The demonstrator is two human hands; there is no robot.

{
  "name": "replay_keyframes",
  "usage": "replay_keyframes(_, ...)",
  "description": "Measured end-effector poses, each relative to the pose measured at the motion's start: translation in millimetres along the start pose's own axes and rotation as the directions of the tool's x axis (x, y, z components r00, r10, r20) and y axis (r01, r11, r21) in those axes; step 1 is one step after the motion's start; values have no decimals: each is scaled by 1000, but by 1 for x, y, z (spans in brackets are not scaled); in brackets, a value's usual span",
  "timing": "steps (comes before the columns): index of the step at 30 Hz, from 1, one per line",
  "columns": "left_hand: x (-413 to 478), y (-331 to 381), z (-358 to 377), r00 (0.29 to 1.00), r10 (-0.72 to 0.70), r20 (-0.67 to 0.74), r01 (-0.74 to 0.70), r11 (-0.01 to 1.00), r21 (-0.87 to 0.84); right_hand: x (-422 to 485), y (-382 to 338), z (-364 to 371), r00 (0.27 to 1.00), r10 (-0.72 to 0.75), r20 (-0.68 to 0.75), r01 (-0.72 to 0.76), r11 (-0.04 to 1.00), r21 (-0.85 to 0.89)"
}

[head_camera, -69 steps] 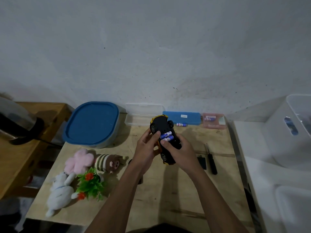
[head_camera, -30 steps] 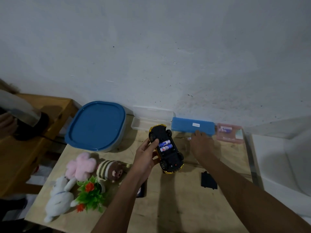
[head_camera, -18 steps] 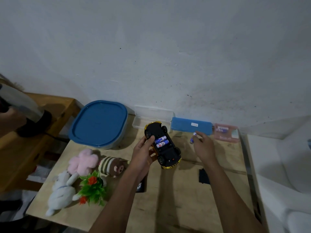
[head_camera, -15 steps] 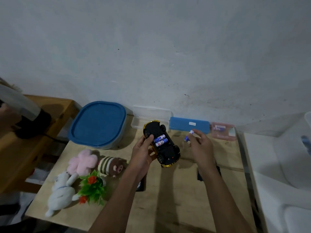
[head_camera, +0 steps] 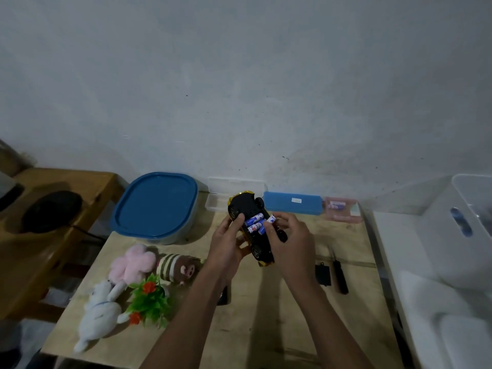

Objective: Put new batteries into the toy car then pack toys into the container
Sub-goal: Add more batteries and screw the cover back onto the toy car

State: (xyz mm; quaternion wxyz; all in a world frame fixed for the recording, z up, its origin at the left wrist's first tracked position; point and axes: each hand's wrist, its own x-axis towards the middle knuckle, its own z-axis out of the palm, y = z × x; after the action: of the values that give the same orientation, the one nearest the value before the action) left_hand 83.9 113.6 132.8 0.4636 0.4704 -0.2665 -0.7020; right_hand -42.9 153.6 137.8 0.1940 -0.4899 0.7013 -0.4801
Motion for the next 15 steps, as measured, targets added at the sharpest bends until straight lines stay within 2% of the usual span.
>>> replay_keyframes(6, -4, 4, 0, 1000, 14, 21, -14, 1000, -19, 1, 8, 1, 999, -22, -25, 20, 997, -72)
replay_keyframes(15, -8, 4, 0, 999, 34, 34, -34, 999, -9, -8, 6, 3, 1000, 3, 1, -3, 1000, -9)
